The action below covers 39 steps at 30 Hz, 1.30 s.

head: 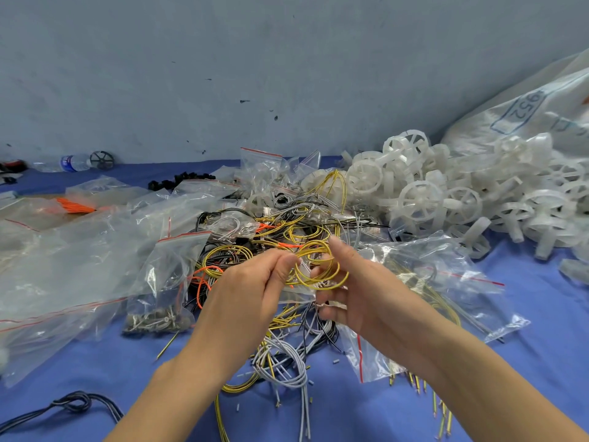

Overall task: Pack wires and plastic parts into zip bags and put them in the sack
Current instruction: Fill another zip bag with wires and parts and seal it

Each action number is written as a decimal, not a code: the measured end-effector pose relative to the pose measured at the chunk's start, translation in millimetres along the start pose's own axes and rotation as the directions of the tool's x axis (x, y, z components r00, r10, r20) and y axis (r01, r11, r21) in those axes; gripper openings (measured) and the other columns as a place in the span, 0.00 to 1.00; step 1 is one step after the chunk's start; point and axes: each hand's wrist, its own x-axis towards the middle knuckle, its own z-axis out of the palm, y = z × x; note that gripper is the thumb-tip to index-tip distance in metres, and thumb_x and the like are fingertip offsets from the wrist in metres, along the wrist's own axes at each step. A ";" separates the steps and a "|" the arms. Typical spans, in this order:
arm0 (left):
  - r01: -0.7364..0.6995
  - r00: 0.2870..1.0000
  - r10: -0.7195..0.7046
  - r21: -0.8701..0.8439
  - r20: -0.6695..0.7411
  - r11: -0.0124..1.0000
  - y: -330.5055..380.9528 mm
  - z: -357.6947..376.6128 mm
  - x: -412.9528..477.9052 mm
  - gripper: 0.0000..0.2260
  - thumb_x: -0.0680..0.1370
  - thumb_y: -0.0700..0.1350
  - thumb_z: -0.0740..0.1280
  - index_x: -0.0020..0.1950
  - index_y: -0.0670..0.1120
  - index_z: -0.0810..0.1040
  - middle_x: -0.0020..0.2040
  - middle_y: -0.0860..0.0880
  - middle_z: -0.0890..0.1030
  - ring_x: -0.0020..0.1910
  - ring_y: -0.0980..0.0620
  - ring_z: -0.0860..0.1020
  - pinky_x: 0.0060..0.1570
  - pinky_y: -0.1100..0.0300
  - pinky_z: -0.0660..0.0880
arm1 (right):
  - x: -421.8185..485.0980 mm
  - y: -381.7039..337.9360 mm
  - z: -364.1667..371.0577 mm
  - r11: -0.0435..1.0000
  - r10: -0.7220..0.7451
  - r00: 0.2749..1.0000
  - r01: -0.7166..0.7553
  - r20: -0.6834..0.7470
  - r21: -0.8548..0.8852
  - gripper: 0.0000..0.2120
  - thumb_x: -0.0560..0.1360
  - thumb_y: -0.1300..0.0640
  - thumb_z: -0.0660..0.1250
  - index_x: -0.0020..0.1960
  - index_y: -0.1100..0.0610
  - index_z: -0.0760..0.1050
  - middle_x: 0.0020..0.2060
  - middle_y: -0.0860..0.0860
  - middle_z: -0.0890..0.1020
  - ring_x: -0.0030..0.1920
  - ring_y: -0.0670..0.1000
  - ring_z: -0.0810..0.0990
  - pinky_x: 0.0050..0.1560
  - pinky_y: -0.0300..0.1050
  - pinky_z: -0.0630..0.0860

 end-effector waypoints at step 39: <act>0.375 0.922 -0.209 -0.624 0.325 0.685 -2.6 25.0 12.8 0.13 0.80 0.53 0.61 0.47 0.47 0.81 0.28 0.50 0.64 0.21 0.56 0.58 0.21 0.67 0.56 | 4.8 6.2 2.1 0.746 -0.025 0.997 0.067 -0.072 0.662 0.06 0.74 0.52 0.66 0.46 0.55 0.78 0.37 0.48 0.75 0.20 0.42 0.61 0.19 0.32 0.62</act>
